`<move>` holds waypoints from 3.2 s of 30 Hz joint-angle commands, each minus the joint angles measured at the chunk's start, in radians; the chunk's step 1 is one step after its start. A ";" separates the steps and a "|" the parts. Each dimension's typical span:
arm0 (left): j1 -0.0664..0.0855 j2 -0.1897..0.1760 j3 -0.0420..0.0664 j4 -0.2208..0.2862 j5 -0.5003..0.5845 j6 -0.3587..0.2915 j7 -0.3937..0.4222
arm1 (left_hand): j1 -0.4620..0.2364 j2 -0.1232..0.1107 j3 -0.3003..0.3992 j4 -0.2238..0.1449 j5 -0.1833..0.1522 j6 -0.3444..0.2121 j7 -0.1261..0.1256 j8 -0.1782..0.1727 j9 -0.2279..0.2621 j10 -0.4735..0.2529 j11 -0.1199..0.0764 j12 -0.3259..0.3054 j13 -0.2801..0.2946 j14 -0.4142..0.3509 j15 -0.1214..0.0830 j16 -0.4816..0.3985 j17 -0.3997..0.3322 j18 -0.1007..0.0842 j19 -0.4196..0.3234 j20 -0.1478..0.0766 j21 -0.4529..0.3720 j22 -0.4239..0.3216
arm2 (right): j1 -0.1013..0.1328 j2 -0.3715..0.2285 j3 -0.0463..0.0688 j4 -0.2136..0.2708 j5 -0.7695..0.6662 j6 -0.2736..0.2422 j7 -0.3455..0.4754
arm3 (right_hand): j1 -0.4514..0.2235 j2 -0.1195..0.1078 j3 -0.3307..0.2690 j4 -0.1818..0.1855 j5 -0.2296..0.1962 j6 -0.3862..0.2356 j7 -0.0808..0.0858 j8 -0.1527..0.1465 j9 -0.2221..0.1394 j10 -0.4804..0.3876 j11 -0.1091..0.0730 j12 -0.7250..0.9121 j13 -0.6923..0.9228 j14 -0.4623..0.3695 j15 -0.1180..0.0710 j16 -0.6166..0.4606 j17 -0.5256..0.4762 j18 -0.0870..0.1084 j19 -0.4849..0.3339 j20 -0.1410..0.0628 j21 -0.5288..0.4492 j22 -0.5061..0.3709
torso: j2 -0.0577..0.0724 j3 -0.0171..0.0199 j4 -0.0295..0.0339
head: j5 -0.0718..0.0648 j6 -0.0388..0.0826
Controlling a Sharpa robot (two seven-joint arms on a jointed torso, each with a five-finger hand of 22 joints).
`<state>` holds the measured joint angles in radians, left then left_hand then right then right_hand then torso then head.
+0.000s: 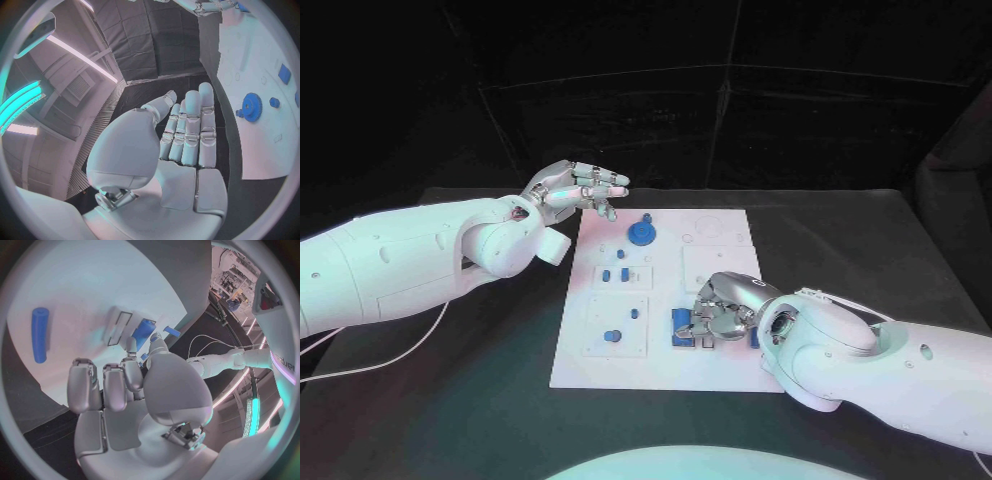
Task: Assemble the parts on the task board
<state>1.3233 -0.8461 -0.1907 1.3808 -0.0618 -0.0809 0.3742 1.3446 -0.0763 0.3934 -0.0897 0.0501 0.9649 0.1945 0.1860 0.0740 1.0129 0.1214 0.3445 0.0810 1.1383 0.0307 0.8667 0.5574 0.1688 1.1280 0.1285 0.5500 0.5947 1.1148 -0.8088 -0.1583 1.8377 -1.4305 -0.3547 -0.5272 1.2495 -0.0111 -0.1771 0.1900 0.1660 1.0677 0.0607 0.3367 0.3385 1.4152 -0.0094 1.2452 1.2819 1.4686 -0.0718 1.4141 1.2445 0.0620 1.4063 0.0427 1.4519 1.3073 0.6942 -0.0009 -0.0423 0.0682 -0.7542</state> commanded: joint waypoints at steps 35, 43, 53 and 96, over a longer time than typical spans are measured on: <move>0.000 0.005 -0.001 -0.002 0.002 0.010 0.008 | -0.004 0.007 -0.006 0.002 -0.002 -0.007 0.002 -0.004 -0.001 -0.005 0.000 0.004 -0.002 -0.003 0.003 -0.007 -0.002 0.013 -0.006 0.000 -0.005 -0.003 | 0.010 -0.322 -0.001 0.100 0.021 0.067 -0.003 | -0.011 0.045 -0.090 0.056 0.029 -0.028 0.021 -0.061 0.008 -0.003 0.014 -0.010 0.003 0.046 0.011 -0.002 0.005 -0.004 -0.003 0.011 -0.006 0.015 | 0.000 0.0002 -0.0031 | -0.035 0.011; 0.000 0.003 -0.001 -0.001 0.002 0.013 0.008 | -0.004 0.007 -0.006 0.002 -0.002 -0.007 0.002 -0.004 -0.001 -0.005 0.000 0.004 -0.002 -0.003 0.003 -0.007 -0.002 0.013 -0.006 0.000 -0.005 -0.003 | 0.008 -0.301 -0.002 0.083 -0.006 0.082 -0.042 | -0.013 0.042 -0.096 0.064 0.024 -0.027 0.020 -0.056 0.014 0.004 0.014 0.005 0.016 0.049 0.011 0.006 0.020 -0.006 0.003 0.011 -0.001 0.024 | 0.001 0.0016 0.0001 | -0.039 0.008; 0.000 0.001 -0.001 0.000 0.002 0.014 0.007 | -0.004 0.007 -0.006 0.002 -0.002 -0.007 0.002 -0.004 -0.001 -0.005 0.000 0.004 -0.002 -0.003 0.003 -0.007 -0.002 0.013 -0.006 0.000 -0.005 -0.003 | 0.002 -0.258 -0.002 0.059 -0.047 0.076 -0.063 | 0.043 0.048 -0.088 0.047 0.028 -0.035 0.020 -0.051 0.029 0.010 0.013 0.020 0.031 0.052 0.010 0.015 0.035 -0.007 0.007 0.009 0.002 0.031 | 0.001 0.0006 -0.0013 | -0.039 0.005; 0.000 -0.004 -0.001 0.001 0.002 0.017 0.003 | -0.004 0.007 -0.006 0.002 -0.002 -0.007 0.002 -0.004 -0.001 -0.005 0.000 0.004 -0.002 -0.003 0.003 -0.007 -0.002 0.013 -0.006 0.000 -0.005 -0.003 | -0.026 -0.214 -0.001 0.064 -0.062 0.112 -0.061 | 0.208 0.041 0.303 -0.134 0.170 -0.040 0.026 -0.095 0.042 -0.021 0.011 -0.025 0.011 0.051 0.011 0.017 0.054 -0.005 -0.003 0.010 -0.006 0.026 | -0.001 -0.0009 0.0014 | -0.037 -0.001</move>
<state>1.3223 -0.8508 -0.1925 1.3811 -0.0618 -0.0750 0.3730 1.3447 -0.0764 0.3935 -0.0897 0.0501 0.9649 0.1945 0.1860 0.0740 1.0130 0.1214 0.3445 0.0807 1.1383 0.0307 0.8627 0.5561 0.1688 1.1280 0.1285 0.5501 0.5934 1.0995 -1.0188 -0.1488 1.9095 -1.5963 -0.2362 -0.5942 1.4454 0.0111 0.0706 0.0815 0.3368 1.0216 0.0893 0.2422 0.4151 1.3984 0.0001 1.2257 1.3275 1.4653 -0.0574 1.4345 1.2978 0.0619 1.4048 0.0519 1.4474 1.3081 0.6938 -0.0009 -0.0420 0.0317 -0.7550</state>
